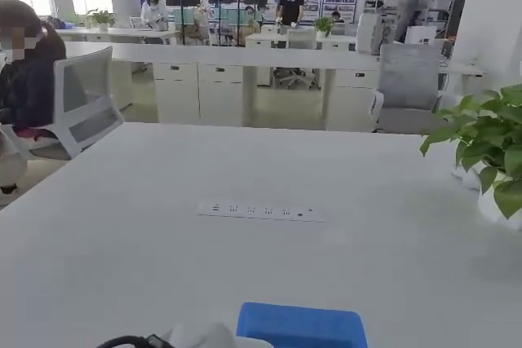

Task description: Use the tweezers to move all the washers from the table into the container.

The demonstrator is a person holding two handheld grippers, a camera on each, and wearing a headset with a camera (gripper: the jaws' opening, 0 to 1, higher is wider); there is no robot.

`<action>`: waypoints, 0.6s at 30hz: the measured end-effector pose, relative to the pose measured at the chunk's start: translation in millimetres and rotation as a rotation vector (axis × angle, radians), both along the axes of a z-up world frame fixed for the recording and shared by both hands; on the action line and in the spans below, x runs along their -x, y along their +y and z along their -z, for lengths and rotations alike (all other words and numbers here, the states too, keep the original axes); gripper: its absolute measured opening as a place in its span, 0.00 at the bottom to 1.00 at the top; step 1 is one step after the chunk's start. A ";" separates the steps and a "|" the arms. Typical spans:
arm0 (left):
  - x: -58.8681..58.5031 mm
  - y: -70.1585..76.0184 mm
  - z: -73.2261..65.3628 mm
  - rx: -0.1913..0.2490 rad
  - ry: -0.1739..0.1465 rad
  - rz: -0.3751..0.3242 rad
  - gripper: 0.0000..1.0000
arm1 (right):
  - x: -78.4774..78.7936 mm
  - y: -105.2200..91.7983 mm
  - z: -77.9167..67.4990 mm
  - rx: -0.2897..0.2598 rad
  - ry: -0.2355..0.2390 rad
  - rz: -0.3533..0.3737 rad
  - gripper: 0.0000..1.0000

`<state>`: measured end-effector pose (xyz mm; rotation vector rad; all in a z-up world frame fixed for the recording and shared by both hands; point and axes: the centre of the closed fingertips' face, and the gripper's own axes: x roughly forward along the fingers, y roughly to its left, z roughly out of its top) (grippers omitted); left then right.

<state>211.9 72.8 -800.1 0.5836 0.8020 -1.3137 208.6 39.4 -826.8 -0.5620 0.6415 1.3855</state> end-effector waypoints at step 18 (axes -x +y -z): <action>0.3 15.2 46.1 -0.201 0.073 0.056 0.00 | -10.0 -82.0 -36.0 -0.107 -0.028 0.375 0.43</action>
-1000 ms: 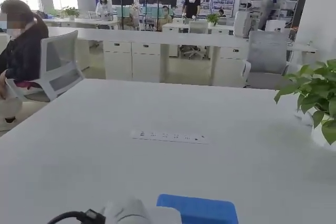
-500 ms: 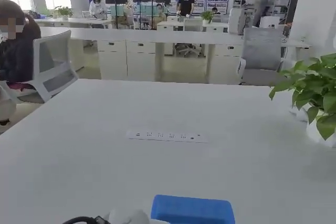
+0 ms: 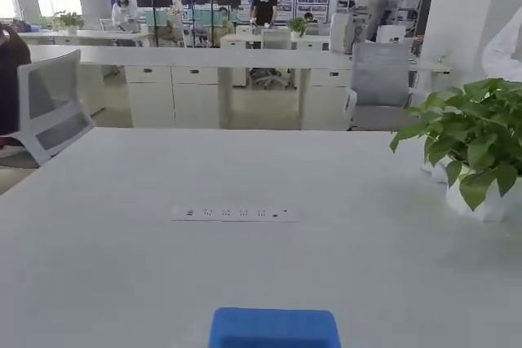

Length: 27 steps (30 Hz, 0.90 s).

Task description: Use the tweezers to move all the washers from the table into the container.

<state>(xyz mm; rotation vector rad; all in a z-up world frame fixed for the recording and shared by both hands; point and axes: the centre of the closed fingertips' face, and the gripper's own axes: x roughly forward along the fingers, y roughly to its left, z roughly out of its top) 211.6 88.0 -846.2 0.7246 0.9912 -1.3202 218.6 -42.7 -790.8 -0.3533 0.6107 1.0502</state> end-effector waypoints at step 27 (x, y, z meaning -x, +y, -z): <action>-2.3 6.8 9.4 -0.048 -0.060 0.020 0.00 | 4.1 -19.2 -16.3 -0.044 -0.013 0.110 0.53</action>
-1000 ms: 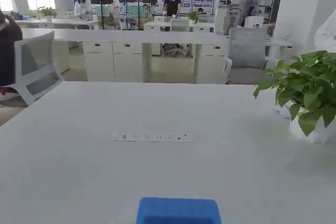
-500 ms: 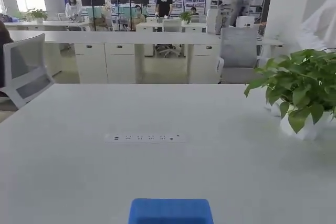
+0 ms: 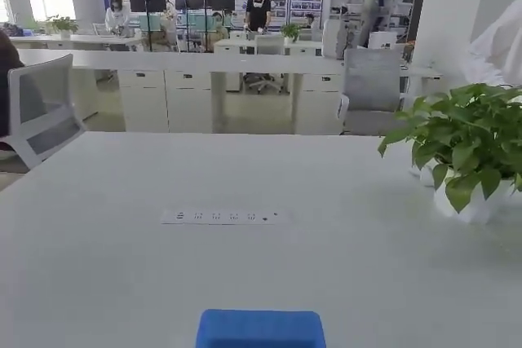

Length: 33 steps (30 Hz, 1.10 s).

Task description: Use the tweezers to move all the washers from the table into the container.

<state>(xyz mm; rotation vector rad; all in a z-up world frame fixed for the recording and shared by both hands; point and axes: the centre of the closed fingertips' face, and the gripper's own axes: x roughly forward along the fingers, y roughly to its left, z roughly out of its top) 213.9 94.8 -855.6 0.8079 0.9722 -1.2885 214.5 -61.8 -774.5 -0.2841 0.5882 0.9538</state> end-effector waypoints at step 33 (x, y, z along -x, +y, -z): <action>-27.8 70.0 -168.9 0.839 -0.449 -0.948 0.73 | -33.4 -34.7 -62.8 -0.201 -0.201 0.239 0.77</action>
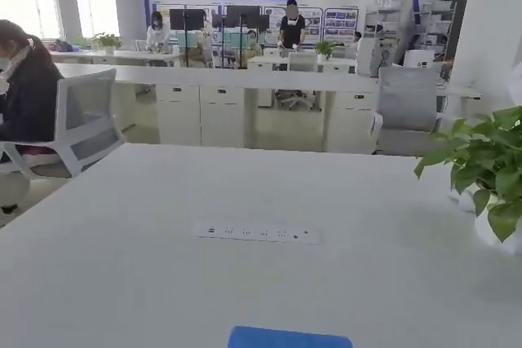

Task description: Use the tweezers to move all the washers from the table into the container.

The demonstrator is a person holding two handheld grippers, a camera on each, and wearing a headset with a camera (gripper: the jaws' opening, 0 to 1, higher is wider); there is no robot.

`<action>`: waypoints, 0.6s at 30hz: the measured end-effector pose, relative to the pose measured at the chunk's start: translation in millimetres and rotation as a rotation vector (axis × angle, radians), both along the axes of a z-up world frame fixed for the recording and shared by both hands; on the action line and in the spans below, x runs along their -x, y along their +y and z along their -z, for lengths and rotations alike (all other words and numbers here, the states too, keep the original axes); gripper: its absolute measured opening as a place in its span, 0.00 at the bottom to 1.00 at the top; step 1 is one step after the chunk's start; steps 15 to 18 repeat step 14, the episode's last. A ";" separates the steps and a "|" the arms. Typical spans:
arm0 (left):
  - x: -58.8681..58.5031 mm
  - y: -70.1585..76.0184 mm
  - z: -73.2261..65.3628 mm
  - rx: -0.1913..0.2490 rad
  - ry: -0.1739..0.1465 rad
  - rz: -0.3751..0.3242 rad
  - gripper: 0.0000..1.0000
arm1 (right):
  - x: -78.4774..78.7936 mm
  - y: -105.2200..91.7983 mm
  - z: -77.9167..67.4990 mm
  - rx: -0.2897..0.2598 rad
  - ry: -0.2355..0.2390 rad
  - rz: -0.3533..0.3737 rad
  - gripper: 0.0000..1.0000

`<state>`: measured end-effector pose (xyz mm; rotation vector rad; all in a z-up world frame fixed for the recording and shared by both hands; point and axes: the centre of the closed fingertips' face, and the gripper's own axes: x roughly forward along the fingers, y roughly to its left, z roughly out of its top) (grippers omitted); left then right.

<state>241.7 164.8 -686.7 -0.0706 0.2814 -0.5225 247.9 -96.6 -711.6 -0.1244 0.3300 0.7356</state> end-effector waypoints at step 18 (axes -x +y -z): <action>7.1 0.4 -3.8 0.038 -0.057 -0.088 0.99 | -7.5 -21.9 -19.9 -0.104 -0.067 0.166 0.97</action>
